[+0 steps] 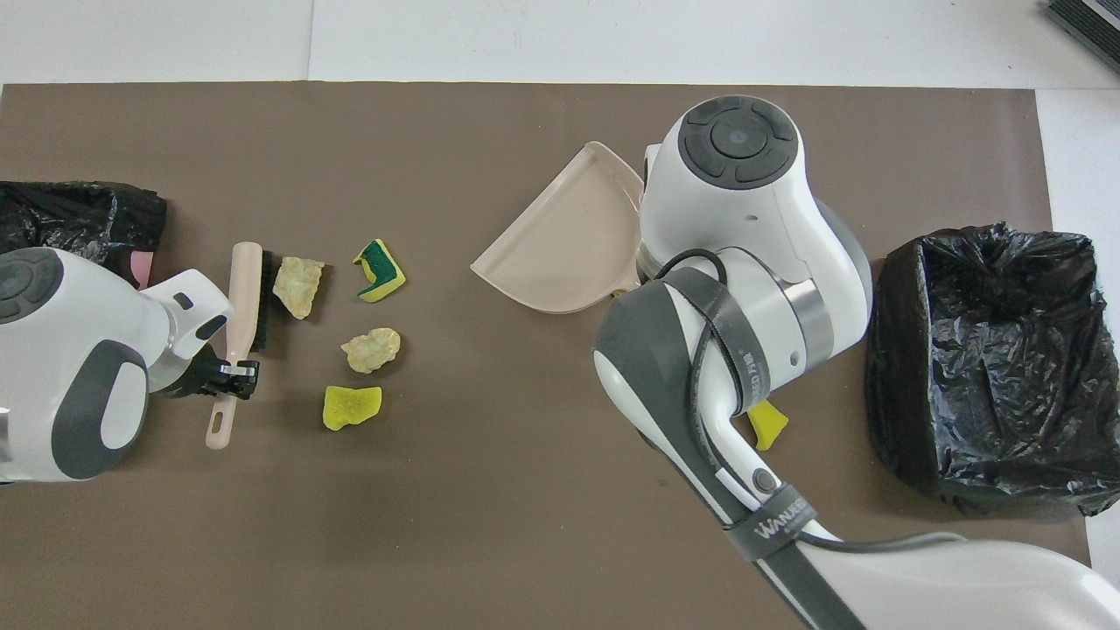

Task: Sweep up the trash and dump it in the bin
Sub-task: 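Sweep the sponge pieces with the brush toward the dustpan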

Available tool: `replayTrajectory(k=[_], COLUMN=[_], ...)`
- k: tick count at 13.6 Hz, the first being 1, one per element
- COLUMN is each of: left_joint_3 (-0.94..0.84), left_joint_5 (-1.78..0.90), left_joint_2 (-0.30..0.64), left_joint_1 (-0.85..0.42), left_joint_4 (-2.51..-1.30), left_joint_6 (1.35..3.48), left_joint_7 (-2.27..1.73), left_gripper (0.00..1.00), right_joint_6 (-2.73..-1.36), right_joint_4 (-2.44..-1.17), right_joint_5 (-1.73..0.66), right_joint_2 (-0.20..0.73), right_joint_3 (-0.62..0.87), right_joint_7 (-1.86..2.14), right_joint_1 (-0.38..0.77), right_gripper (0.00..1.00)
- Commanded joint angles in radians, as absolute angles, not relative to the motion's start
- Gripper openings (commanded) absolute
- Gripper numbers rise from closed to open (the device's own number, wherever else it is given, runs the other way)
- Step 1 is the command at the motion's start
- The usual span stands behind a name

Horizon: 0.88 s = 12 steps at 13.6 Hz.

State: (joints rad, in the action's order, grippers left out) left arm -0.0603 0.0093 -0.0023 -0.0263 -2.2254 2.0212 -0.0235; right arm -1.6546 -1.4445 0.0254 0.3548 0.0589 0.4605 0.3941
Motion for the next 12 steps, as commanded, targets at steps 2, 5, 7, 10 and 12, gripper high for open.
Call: replayTrajectory(k=[2,5,7,10,12], left_joint_3=[-0.058,-0.064,-0.072,-0.11,-0.124], left_joint_5=[0.026,0.023,0.012,-0.064,-0.078], left_joint_2=[-0.049,-0.08,-0.092,-0.091,-0.086], left_joint_1=[-0.084,-0.121,-0.15,-0.16,-0.16], left_joint_4=[-2.29,-2.333,-2.352,-2.344,-2.338], left_joint_6=[2.045,2.045,2.042,2.046,2.06], left_joint_7=[-0.02,-0.012,-0.018,-0.02,-0.023], left_gripper=[0.0,0.0,0.0,0.0,0.0], right_joint_6=[-1.646,-1.853,-1.864,-1.87,-1.878], right_joint_4=[-1.547,-1.71,-1.755,-1.834,-1.864], right_joint_5=[0.119,0.121,0.121,0.11,0.118], right_joint_2=[0.286,0.239,0.232,0.198,0.189], right_joint_3=[0.069,0.071,0.071,0.072,0.075], right_joint_7=[0.681,0.808,0.808,0.818,0.822], right_joint_1=[0.396,0.387,0.397,0.397,0.414], right_gripper=[0.0,0.0,0.0,0.0,0.0])
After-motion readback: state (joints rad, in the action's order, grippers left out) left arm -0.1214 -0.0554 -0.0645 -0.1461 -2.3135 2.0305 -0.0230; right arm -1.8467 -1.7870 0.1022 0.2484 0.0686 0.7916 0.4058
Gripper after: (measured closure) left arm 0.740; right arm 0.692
